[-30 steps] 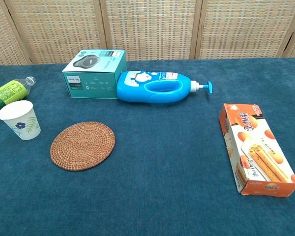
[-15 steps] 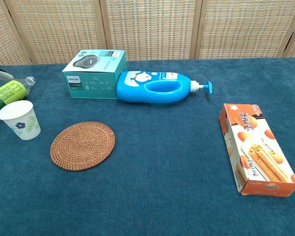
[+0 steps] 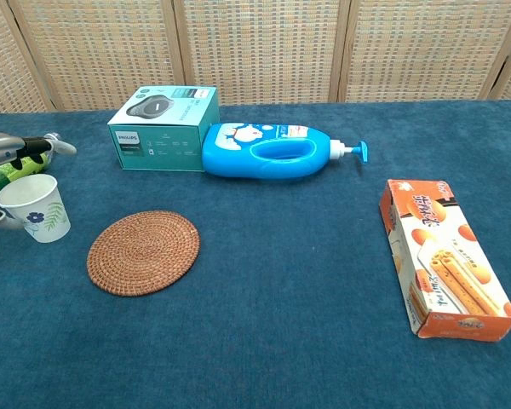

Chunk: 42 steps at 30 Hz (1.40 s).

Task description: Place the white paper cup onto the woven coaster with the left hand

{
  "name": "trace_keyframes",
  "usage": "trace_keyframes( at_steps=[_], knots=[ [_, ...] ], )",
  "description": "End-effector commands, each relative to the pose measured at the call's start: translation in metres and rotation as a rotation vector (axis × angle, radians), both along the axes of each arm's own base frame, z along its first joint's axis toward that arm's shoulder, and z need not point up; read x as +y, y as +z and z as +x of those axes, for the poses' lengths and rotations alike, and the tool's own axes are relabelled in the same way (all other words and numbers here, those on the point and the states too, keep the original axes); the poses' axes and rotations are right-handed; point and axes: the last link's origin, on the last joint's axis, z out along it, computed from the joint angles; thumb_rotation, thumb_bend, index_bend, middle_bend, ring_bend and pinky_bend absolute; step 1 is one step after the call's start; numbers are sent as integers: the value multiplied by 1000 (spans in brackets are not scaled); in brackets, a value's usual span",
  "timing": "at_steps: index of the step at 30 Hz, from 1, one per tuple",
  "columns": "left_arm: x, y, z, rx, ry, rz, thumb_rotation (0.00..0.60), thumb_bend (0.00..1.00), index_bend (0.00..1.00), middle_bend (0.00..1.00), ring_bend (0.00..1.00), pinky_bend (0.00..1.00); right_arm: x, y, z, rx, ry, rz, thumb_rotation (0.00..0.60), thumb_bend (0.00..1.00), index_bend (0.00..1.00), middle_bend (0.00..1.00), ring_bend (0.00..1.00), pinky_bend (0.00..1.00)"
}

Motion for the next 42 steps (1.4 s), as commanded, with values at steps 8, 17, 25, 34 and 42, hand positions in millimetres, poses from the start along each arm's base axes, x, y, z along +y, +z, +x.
trace_keyframes(
  at_steps=[8,17,25,34,42],
  knots=[
    [6,6,-1,-14,-10,8,600,0,318,509,530,460,0,2,-1,-8,-3,-9,600,0,26,0,0,0],
    [-8,37,25,-148,-95,60,600,0,318,498,517,460,2,4,0,-20,3,-11,600,0,25,0,0,0],
    [-21,24,80,-197,-189,-30,600,0,318,492,509,460,3,4,1,-22,7,-4,600,0,25,0,0,0],
    [-23,-16,114,-133,-187,-109,600,0,318,488,494,411,1,6,-3,-32,-5,-7,600,0,25,0,0,0],
    [-21,-41,124,-99,-168,-149,600,0,318,486,493,411,1,11,-5,-49,-9,-17,600,0,26,0,0,0]
  ],
)
